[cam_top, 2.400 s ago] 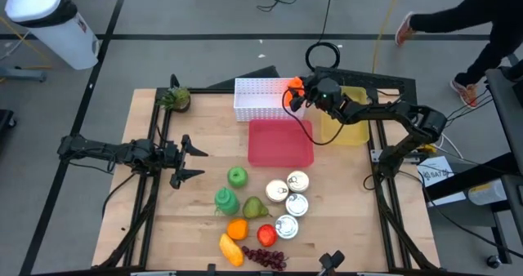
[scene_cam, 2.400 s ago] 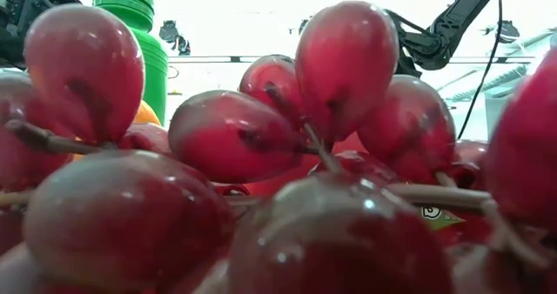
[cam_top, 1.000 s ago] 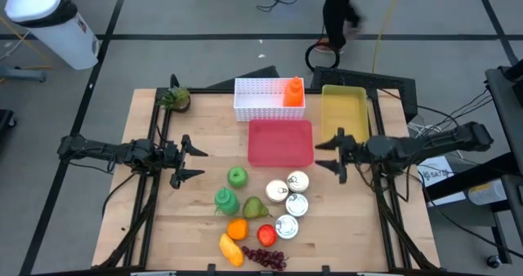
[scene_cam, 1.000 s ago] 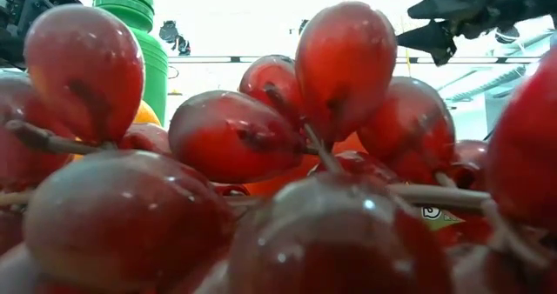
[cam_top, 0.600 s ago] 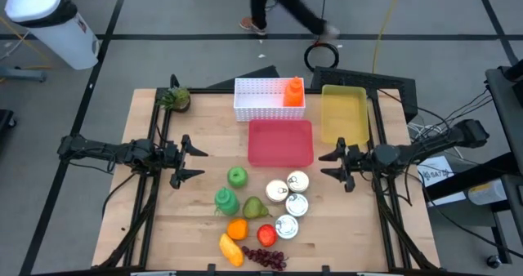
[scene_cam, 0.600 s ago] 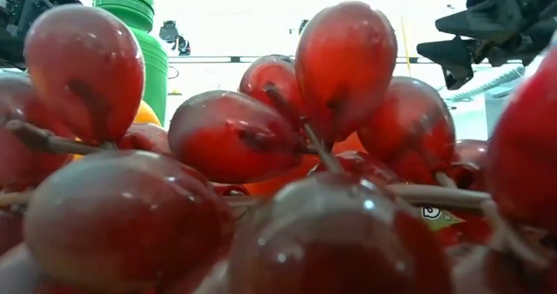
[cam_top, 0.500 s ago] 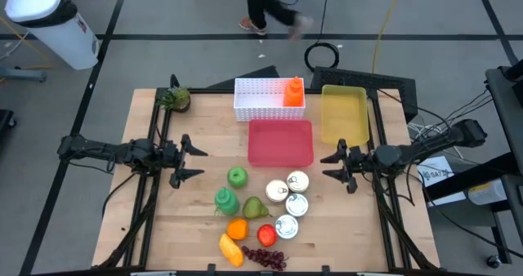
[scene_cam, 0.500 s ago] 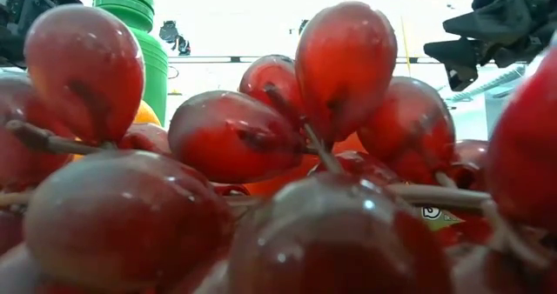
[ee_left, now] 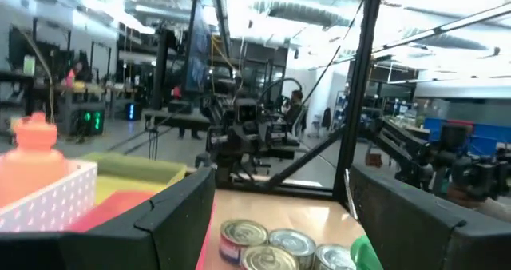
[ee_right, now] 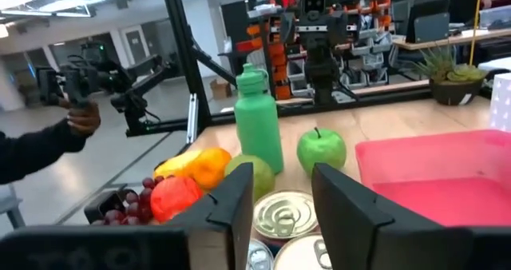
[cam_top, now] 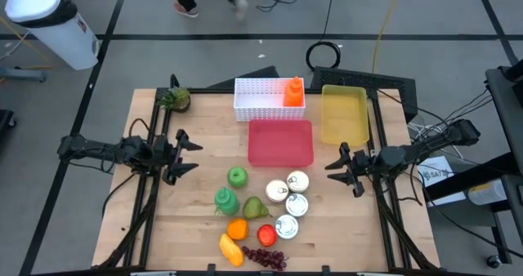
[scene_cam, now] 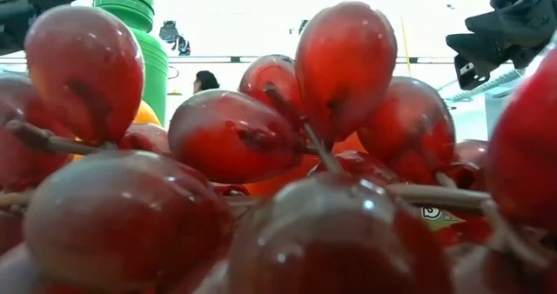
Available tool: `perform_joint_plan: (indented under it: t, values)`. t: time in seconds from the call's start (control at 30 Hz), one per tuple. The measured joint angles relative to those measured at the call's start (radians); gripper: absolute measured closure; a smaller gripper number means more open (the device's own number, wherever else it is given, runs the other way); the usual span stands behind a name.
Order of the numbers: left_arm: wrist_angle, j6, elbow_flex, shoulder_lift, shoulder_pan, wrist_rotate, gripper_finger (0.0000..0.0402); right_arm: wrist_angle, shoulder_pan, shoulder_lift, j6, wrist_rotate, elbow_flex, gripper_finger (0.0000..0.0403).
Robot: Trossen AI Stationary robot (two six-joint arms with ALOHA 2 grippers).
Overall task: Pick & Place Food Item
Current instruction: Put the green tumbler into the white bin
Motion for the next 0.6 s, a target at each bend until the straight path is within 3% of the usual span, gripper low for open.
perform_joint_plan:
  t: [0.17, 0.33, 0.6]
  values:
    - [-0.005, -0.146, 0.0, 0.001, 0.0, -0.063, 0.01, -0.011, 0.0, 0.0, 0.0, 0.0, -0.001, 0.0293]
    - [0.001, -0.169, 0.0, 0.02, 0.0, -0.063, 0.0101, -0.01, 0.0, 0.0, -0.003, 0.0, -0.002, 0.0292]
    - [0.093, -0.112, 0.043, 0.261, -0.081, -0.046, 0.0101, -0.009, 0.0, 0.0, 0.0, 0.0, -0.003, 0.0293]
